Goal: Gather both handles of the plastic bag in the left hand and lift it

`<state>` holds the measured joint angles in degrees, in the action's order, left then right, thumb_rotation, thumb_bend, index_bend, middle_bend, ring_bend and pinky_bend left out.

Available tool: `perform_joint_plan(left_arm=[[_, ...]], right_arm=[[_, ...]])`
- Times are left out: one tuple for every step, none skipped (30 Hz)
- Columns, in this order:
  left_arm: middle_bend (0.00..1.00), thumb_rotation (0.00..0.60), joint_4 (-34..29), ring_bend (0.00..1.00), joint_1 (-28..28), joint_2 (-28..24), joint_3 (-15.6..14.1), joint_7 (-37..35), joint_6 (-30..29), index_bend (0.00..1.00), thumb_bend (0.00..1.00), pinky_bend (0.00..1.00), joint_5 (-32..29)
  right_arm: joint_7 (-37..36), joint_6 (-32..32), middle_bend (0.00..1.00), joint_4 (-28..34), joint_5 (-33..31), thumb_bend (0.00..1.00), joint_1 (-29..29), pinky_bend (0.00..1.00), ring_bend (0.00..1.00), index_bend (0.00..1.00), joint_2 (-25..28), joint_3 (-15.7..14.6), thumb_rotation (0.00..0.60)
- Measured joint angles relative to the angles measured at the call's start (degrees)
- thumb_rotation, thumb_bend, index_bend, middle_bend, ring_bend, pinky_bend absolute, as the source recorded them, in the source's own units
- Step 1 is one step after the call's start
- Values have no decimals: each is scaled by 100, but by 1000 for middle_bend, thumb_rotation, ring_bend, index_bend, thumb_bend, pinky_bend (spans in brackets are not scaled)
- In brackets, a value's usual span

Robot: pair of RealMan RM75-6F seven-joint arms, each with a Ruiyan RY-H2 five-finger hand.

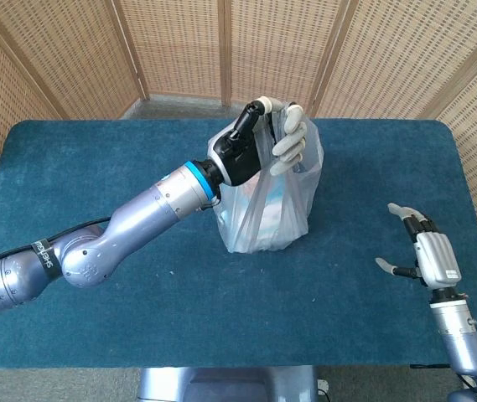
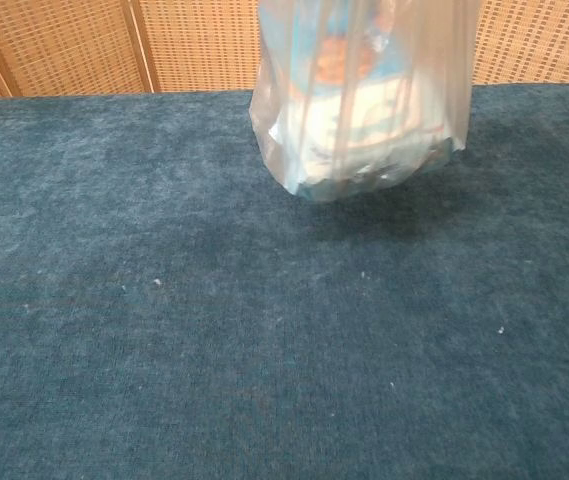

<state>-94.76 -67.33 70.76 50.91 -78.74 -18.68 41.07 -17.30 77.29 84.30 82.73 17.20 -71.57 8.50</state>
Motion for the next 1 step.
perform_joint_plan(left_arm=[[829,118,-7,755,-14,-13,-5,34,-14,688,781,833,-59]], right_arm=[[-5,0,199,-4,1,170,-1,128,152,133,1,1,582]])
